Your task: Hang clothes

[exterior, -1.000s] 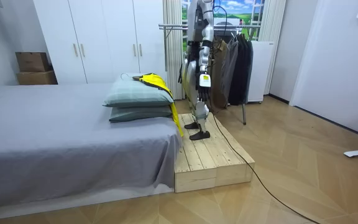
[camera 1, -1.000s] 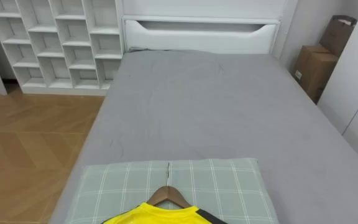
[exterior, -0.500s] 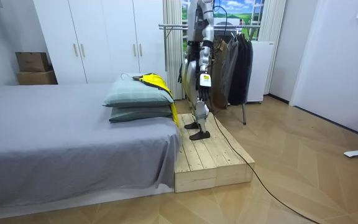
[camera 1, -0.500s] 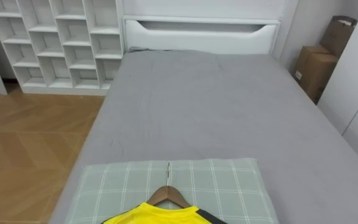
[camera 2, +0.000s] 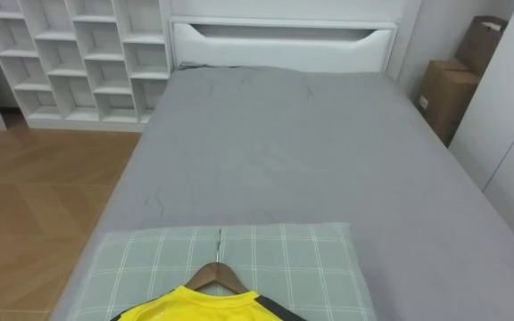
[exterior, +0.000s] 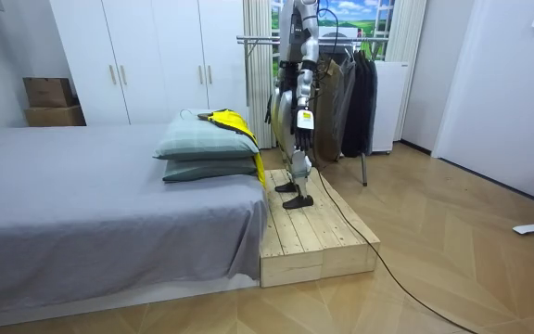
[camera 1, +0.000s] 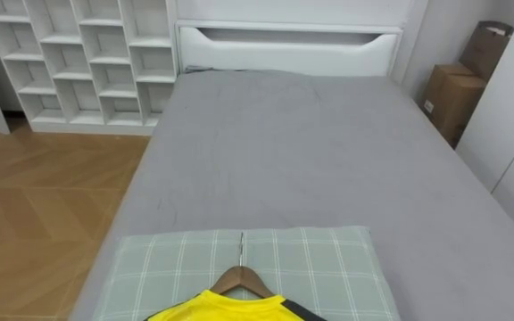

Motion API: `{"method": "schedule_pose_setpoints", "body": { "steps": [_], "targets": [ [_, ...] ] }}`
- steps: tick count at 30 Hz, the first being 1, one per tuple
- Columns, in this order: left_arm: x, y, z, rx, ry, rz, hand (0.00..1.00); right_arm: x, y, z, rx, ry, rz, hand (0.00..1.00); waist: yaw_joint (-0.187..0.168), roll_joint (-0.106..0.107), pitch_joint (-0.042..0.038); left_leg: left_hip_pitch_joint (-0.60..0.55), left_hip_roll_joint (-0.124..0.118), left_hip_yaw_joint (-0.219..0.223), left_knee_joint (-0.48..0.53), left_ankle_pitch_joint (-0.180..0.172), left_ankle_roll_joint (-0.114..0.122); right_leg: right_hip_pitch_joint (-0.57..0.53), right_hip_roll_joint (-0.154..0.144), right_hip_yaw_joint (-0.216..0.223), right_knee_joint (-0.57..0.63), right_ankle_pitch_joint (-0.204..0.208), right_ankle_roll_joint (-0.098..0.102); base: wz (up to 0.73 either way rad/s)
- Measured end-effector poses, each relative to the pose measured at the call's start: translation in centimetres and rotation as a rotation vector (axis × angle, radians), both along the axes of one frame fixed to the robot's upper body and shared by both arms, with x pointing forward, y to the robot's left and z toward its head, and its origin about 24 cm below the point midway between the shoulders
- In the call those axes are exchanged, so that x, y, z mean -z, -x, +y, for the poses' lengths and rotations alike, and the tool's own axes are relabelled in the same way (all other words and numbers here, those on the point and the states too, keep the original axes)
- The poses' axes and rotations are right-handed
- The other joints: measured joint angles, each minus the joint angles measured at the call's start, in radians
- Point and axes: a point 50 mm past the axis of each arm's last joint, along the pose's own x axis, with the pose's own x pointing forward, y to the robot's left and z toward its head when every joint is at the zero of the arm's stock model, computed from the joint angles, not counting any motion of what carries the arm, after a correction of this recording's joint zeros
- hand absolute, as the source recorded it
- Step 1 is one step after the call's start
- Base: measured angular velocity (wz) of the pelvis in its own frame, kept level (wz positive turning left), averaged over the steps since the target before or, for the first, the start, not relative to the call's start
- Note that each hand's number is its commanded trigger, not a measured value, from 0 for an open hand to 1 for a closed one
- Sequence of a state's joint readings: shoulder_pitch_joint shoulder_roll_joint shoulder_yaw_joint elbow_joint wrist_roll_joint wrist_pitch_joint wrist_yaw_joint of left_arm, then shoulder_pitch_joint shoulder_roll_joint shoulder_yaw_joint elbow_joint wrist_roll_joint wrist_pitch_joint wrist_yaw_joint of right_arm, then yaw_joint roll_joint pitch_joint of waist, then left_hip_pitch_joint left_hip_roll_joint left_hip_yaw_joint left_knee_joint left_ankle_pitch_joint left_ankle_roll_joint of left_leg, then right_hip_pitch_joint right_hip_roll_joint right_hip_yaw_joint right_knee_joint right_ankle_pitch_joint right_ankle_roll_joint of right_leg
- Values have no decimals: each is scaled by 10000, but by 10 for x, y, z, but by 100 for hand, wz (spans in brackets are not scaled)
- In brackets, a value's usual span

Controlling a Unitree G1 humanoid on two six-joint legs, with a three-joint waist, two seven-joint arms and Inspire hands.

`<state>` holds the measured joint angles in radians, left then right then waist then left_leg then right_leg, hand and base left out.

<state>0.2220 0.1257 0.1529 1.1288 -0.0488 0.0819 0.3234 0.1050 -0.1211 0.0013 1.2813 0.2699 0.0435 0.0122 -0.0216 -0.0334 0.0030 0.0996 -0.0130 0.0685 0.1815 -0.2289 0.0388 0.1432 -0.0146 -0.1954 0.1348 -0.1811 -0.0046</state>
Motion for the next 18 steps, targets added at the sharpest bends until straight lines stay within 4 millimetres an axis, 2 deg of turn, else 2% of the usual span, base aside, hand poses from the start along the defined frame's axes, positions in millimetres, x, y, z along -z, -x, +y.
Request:
{"method": "schedule_pose_setpoints", "body": {
  "steps": [18],
  "targets": [
    [0,0,-1,0,31,-16,0,0,1,0,9,-7,8,0,11,11,-6,6,2,1,0,0,0,-1,1,1,9,11,-14,0]
  ]
}}
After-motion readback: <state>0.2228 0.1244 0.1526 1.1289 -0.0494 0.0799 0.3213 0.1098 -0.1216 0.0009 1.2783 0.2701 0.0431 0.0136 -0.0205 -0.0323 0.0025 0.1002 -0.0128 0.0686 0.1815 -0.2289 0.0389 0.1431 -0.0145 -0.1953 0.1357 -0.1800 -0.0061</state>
